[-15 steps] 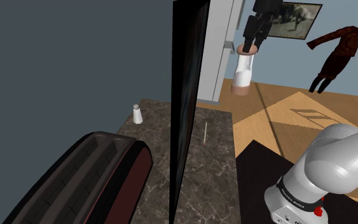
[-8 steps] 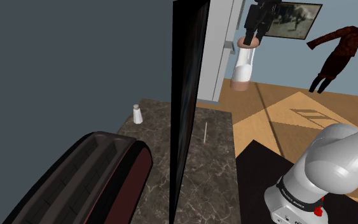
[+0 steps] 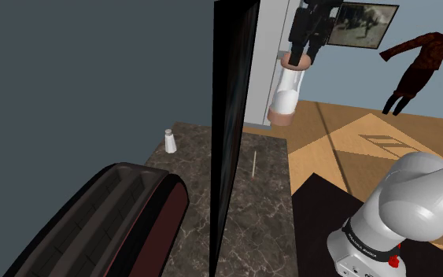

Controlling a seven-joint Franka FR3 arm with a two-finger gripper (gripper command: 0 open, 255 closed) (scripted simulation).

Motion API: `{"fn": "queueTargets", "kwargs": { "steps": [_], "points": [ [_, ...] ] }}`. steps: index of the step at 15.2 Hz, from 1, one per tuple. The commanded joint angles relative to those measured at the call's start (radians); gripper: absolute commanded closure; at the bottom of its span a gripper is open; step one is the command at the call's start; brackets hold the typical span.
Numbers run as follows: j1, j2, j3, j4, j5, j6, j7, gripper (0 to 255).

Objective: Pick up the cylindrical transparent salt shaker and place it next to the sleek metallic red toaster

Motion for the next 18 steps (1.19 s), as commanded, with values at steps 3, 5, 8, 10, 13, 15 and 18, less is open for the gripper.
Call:
{"fn": "queueTargets", "kwargs": {
  "steps": [3, 5, 8, 10, 13, 15, 18],
  "points": [
    [0.020, -0.025, 0.078, -0.014, 0.048, 0.007, 0.097, 255],
    [0.030, -0.030, 0.119, -0.015, 0.072, 0.013, 0.146, 255],
    [0.045, -0.029, 0.182, -0.008, 0.108, 0.026, 0.220, 255],
    [0.054, -0.023, 0.225, 0.001, 0.131, 0.035, 0.270, 255],
    [0.066, -0.006, 0.291, 0.023, 0.162, 0.051, 0.345, 255],
    [0.072, 0.011, 0.337, 0.044, 0.179, 0.063, 0.396, 255],
    [0.079, 0.045, 0.408, 0.082, 0.199, 0.083, 0.474, 255]
  ]
}}
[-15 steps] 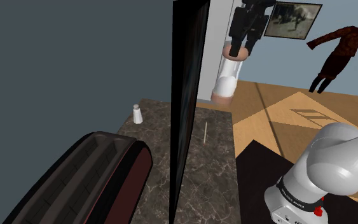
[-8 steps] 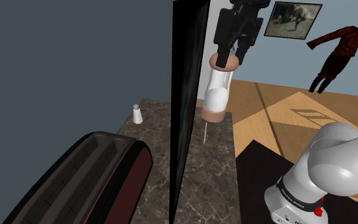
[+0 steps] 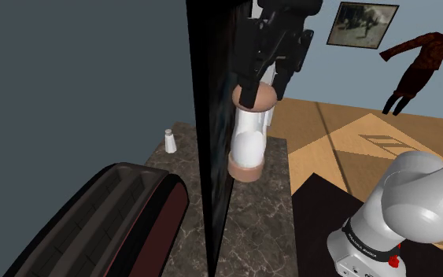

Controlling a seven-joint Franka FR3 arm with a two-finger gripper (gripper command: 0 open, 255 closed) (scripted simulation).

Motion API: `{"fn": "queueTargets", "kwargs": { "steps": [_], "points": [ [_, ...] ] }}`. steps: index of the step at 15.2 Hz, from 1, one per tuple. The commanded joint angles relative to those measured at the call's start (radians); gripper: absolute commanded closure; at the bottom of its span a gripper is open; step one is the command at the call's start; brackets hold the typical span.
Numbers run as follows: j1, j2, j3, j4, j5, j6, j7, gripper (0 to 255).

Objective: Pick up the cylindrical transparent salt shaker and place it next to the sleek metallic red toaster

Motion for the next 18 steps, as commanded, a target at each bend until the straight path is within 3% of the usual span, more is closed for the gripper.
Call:
{"fn": "queueTargets", "kwargs": {
  "steps": [1, 7, 12, 15, 18],
  "points": [
    [0.003, 0.025, 0.048, 0.028, 0.011, 0.013, 0.053, 255],
    [0.002, 0.136, 0.211, 0.144, 0.012, 0.058, 0.219, 255],
    [-0.012, 0.280, 0.384, 0.277, -0.049, 0.096, 0.383, 255],
    [-0.016, 0.408, 0.517, 0.377, -0.142, 0.115, 0.507, 255],
    [0.030, 0.603, 0.665, 0.499, -0.325, 0.119, 0.674, 255]
  ]
}}
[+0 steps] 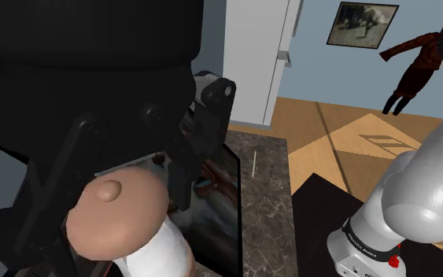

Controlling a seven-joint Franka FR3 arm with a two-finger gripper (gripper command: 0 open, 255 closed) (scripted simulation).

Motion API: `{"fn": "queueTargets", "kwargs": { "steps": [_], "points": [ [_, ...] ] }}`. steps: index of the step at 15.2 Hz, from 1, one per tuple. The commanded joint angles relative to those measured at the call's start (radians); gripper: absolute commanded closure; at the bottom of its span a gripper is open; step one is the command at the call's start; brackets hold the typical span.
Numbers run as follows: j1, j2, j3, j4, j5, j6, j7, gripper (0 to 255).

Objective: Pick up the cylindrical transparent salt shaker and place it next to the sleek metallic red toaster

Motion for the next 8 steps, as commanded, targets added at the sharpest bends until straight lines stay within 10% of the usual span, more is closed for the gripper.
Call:
{"fn": "queueTargets", "kwargs": {
  "steps": [1, 3, 8],
  "points": [
    [0.066, 0.158, 0.091, 0.099, -0.159, -0.008, 0.132, 255],
    [0.267, 0.375, 0.122, 0.273, -0.387, -0.071, 0.279, 255],
    [0.207, 0.294, 0.089, 0.131, -0.297, 0.032, 0.238, 255]
  ]
}}
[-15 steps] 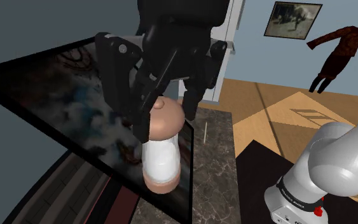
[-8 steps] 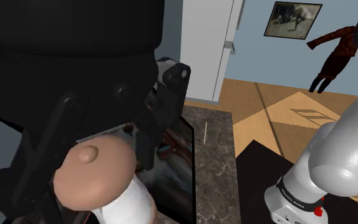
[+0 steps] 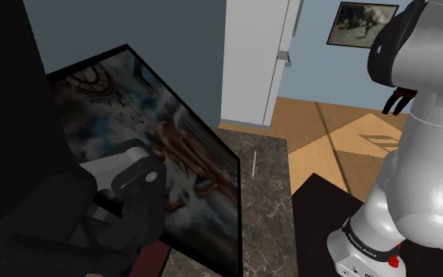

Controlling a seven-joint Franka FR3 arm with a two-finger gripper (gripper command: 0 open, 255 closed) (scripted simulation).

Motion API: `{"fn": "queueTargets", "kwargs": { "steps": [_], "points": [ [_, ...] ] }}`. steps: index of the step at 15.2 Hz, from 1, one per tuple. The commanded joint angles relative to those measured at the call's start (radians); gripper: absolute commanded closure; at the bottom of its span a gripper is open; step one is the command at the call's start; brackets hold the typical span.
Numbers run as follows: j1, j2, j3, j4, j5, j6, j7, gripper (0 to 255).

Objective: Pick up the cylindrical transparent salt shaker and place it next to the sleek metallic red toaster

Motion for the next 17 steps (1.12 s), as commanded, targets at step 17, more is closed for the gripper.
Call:
{"fn": "queueTargets", "kwargs": {
  "steps": [17],
  "points": [
    [-0.145, -0.136, 0.015, -0.363, 0.135, 0.289, -0.078, 255]
  ]
}}
